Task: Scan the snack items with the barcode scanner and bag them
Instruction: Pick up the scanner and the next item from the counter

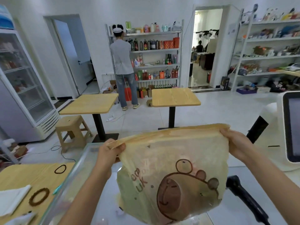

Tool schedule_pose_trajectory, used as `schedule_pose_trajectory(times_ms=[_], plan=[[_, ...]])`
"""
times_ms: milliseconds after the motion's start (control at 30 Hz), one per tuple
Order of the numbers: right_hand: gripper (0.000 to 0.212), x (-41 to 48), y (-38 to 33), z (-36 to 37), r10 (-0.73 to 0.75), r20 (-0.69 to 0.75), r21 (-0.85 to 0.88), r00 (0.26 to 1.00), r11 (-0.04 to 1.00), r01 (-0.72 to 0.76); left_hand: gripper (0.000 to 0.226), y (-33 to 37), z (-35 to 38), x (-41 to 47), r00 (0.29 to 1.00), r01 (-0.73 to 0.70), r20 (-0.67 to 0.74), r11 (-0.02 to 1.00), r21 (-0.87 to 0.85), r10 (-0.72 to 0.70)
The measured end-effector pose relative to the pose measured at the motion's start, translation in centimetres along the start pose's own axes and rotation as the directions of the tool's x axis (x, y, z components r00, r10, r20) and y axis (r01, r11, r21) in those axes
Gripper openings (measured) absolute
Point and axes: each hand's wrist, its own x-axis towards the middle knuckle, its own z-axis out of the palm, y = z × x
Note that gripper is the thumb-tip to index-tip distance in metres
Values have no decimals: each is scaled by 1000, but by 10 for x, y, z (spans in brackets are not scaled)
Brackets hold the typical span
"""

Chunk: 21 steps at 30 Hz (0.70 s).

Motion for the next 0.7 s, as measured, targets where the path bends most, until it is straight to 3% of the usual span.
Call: schedule_pose_trajectory(times_ms=[133, 267, 367, 433, 567, 633, 700], plan=[[37, -6, 54, 10, 97, -190, -239, 977, 961, -141, 23, -32, 4, -4, 978, 209, -19, 977, -46, -210], [28, -10, 71, 19, 69, -190, -336, 979, 933, -131, 30, -31, 5, -1, 980, 189, -45, 977, -96, -194], [19, -8, 49, 19, -98, -203, -324, 974, 946, 28, 23, -5, 1, -3, 996, 9, -88, 999, -42, -13], [13, -5, 12, 23, -289, -243, -273, 926, 936, 220, 31, 28, 2, -7, 973, -178, -151, 984, -6, 175], [9, -27, -63, 41, -615, -246, -277, 749, 785, 554, 38, 89, -2, -37, 815, -489, -228, 843, 224, 533], [14, -38, -75, 39, -664, -281, -247, 693, 748, 616, 35, 103, -7, -58, 768, -555, -224, 798, 237, 600], [23, -38, -78, 36, -661, -300, -180, 688, 748, 639, 29, 109, -10, -63, 745, -591, -219, 775, 222, 630]])
